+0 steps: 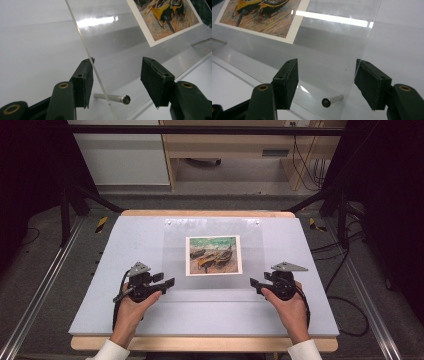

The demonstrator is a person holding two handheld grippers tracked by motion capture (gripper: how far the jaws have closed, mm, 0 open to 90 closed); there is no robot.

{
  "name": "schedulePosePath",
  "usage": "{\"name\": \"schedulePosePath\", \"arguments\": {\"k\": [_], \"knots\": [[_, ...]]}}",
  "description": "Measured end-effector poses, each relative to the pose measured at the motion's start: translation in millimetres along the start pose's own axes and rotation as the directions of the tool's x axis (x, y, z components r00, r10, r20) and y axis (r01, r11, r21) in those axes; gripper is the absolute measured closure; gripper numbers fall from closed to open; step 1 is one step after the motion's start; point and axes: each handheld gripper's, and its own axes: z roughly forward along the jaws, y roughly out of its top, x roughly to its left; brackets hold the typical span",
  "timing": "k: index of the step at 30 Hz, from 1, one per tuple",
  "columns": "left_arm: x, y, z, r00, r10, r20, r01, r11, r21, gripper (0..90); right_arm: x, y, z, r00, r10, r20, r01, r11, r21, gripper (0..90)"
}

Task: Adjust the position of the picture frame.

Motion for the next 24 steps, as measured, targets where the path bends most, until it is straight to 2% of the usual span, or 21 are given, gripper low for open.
{"name": "schedulePosePath", "arguments": {"k": [24], "knots": [[-3.6, -5.0, -8.4, 0.9996, 0.026, -0.003, -0.026, 0.9996, 0.003, 50.9, 4.4, -10.3, -11.7, 0.9993, -0.028, 0.026, 0.028, 0.9996, -0.004, 45.9]]}}
